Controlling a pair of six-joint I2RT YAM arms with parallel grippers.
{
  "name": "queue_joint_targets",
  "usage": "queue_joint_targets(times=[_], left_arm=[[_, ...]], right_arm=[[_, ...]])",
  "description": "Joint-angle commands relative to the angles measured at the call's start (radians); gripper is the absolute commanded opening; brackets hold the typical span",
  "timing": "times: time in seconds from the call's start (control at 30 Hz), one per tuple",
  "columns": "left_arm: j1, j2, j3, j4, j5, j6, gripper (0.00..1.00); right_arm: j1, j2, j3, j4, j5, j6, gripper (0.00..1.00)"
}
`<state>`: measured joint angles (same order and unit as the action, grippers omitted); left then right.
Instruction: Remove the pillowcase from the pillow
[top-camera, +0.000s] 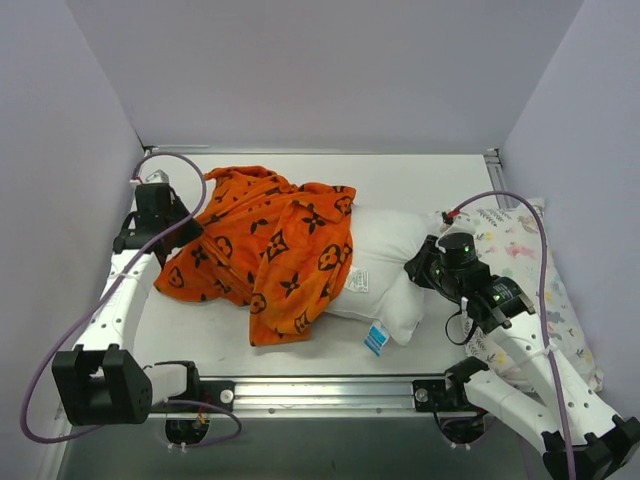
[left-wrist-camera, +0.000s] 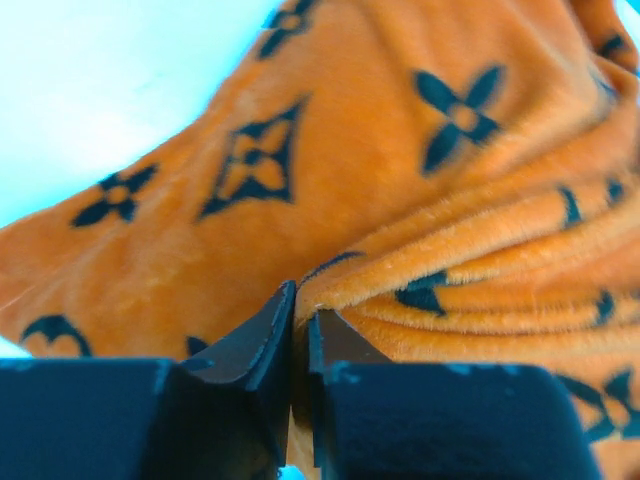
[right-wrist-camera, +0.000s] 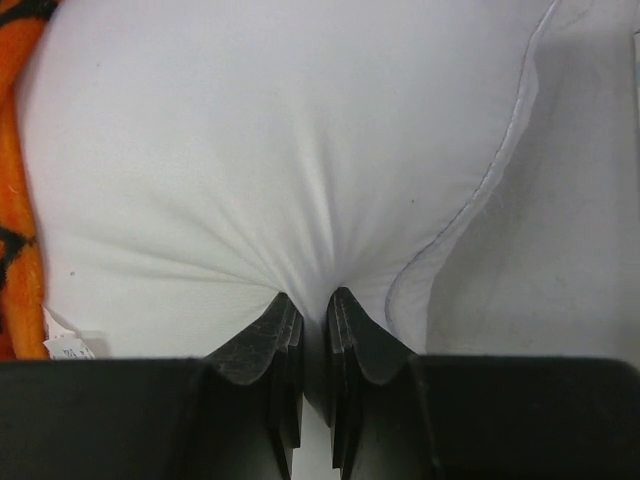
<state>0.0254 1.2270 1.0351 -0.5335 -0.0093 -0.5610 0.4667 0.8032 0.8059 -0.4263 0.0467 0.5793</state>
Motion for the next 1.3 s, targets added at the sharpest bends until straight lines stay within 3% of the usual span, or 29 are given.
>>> queue_joint_targets(times=[0.0, 0.03, 0.07, 0.13, 0.3, 0.43, 0.53, 0.6, 0.7, 0.8, 0.87, 1.0, 1.13, 1.27], left_arm=[[-0.08, -0.066, 0.008, 0.109, 0.042, 0.087, 0.19], [-0.109, -0.099, 0.013, 0.104, 0.032, 0.093, 0.32], [-0.133, -0.119, 0.011, 0.118, 0.041, 0.101, 0.7], [-0.188, -0.167, 0.017, 0.136, 0.072, 0.11, 0.84], [-0.29, -0.141, 0.111, 0.164, 0.128, 0.148, 0.93], [-0.468, 0.003, 0.193, 0.11, 0.022, 0.211, 0.93], [-0.507, 0.089, 0.217, 0.078, -0.021, 0.214, 0.93], [-0.506, 0.13, 0.223, 0.058, -0.035, 0.198, 0.9], [-0.506, 0.201, 0.244, 0.041, -0.023, 0.191, 0.77], [-0.489, 0.249, 0.263, 0.024, -0.035, 0.191, 0.37], [-0.449, 0.293, 0.32, -0.052, -0.092, 0.181, 0.0], [-0.2, 0.296, 0.326, -0.092, -0.256, 0.064, 0.0], [-0.081, 0.296, 0.327, -0.094, -0.394, 0.038, 0.0], [-0.032, 0.304, 0.31, -0.094, -0.396, 0.004, 0.0]], right_arm=[[-0.037, 0.01, 0.061, -0.057, 0.114, -0.056, 0.0], [-0.036, 0.017, 0.073, -0.057, 0.113, -0.059, 0.0], [-0.036, 0.019, 0.078, -0.055, 0.104, -0.062, 0.0], [-0.036, 0.025, 0.091, -0.055, 0.093, -0.068, 0.0], [-0.036, 0.05, 0.107, -0.052, 0.065, -0.073, 0.0], [-0.034, 0.068, 0.122, -0.043, 0.048, -0.073, 0.0], [-0.033, 0.073, 0.138, -0.042, 0.047, -0.082, 0.0], [-0.034, 0.077, 0.147, -0.043, 0.044, -0.085, 0.0], [-0.036, 0.077, 0.159, -0.045, 0.038, -0.088, 0.0], [-0.036, 0.074, 0.171, -0.052, 0.042, -0.098, 0.0], [-0.036, 0.071, 0.176, -0.065, 0.057, -0.102, 0.0], [-0.066, 0.044, 0.191, -0.101, 0.076, -0.121, 0.0], [-0.146, 0.033, 0.211, -0.12, 0.024, -0.127, 0.0], [-0.184, 0.044, 0.211, -0.12, 0.005, -0.128, 0.0]])
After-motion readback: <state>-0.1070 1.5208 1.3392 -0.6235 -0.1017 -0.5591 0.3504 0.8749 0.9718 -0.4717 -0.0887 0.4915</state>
